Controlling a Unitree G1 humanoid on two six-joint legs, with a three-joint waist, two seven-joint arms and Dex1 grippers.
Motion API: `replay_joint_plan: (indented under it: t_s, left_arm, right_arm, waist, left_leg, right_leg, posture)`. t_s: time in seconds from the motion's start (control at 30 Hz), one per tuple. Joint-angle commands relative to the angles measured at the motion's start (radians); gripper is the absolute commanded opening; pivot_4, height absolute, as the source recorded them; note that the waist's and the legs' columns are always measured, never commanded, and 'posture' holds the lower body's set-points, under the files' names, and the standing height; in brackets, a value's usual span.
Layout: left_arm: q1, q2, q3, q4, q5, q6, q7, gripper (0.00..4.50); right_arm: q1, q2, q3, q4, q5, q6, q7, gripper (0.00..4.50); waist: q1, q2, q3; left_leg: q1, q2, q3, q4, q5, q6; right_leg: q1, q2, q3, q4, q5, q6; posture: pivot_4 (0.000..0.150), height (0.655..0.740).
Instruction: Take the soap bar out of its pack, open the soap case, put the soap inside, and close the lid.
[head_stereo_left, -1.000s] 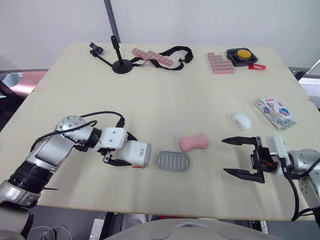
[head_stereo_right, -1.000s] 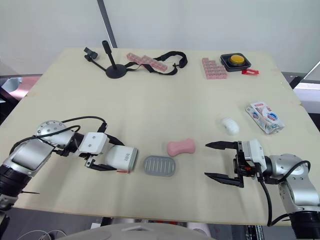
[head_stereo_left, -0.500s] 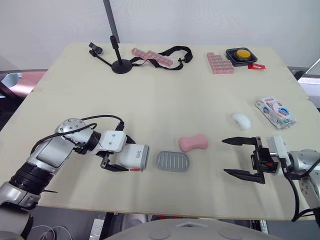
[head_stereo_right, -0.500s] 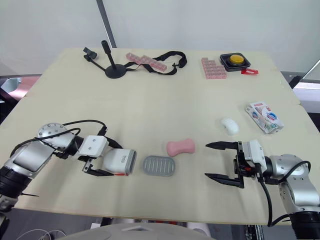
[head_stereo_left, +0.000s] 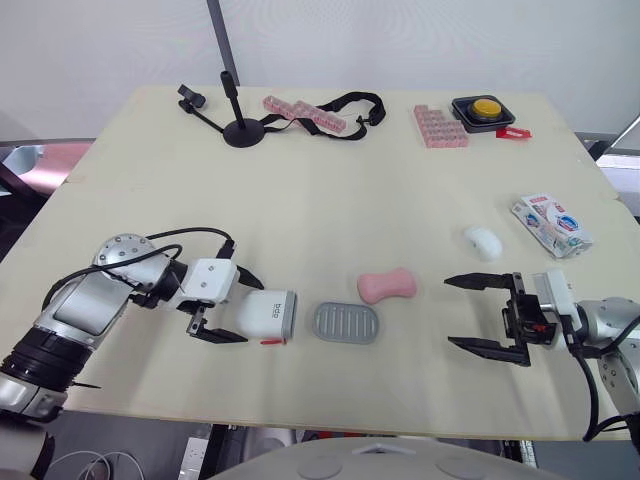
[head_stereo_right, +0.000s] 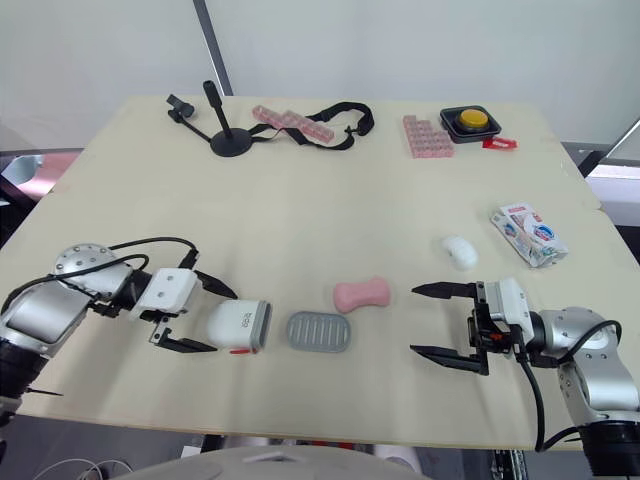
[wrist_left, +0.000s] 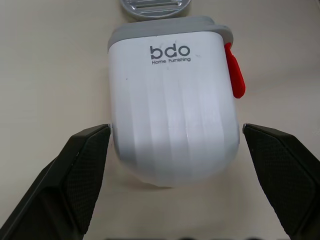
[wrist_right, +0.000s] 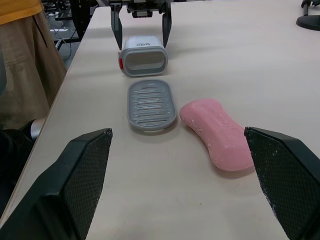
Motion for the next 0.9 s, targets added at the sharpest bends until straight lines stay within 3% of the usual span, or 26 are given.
replay_joint_plan:
  t_s: [0.03, 0.4, 0.53, 0.73, 0.9]
  left_arm:
    - [-0.002, 0.008, 0.09, 0.05, -0.063, -0.055, -0.01, 4.49]
    - [0.15, 0.025, 0.329, 0.135, -0.275, -0.054, -0.075, 4.49]
    - [0.218, 0.0, 0.413, 0.152, -0.3, -0.088, -0.046, 4.49]
    - [0.351, -0.067, 0.49, 0.018, -0.352, -0.107, -0.004, 4.49]
    - [0.467, -0.136, 0.52, -0.121, -0.401, -0.121, 0.021, 4.49]
  right_arm:
    - [-0.011, -0.018, -0.012, 0.002, 0.001, -0.005, 0.008, 4.5]
    - [-0.064, -0.051, 0.008, -0.033, 0.0, 0.058, -0.018, 4.5]
    - [-0.127, -0.085, 0.07, -0.064, -0.09, 0.128, -0.091, 4.5]
    - [-0.256, -0.087, 0.163, -0.117, -0.159, 0.225, -0.176, 4.5]
    - [-0.374, -0.098, 0.279, -0.122, -0.246, 0.227, -0.141, 4.5]
  waist:
    - [-0.001, 0.0, 0.0]
    - [0.0, 0.0, 0.0]
    - [0.0, 0.0, 0.0]
    - [0.003, -0.001, 0.0]
    - [0.0, -0.001, 0.0]
  left_leg:
    - [0.0, 0.0, 0.0, 0.0, 0.0, 0.0]
    - [-0.001, 0.0, 0.0, 0.0, 0.0, 0.0]
    - [-0.002, 0.002, 0.001, 0.0, 0.0, 0.0]
    - [-0.002, 0.001, 0.0, 0.0, 0.0, -0.001]
    - [-0.002, 0.001, 0.001, 0.0, 0.001, -0.003]
  right_leg:
    - [0.0, 0.0, 0.0, 0.0, 0.0, 0.0]
    - [-0.002, 0.0, 0.0, 0.001, 0.0, 0.0]
    - [-0.003, 0.001, 0.0, 0.001, 0.0, 0.0]
    - [-0.003, 0.001, 0.0, 0.0, 0.0, 0.0]
    - [-0.002, 0.001, 0.0, 0.0, 0.0, 0.0]
  posture:
    - [0.15, 0.74]
    - [0.15, 0.74]
    - [0.15, 0.74]
    - [0.15, 0.74]
    - [0.15, 0.74]
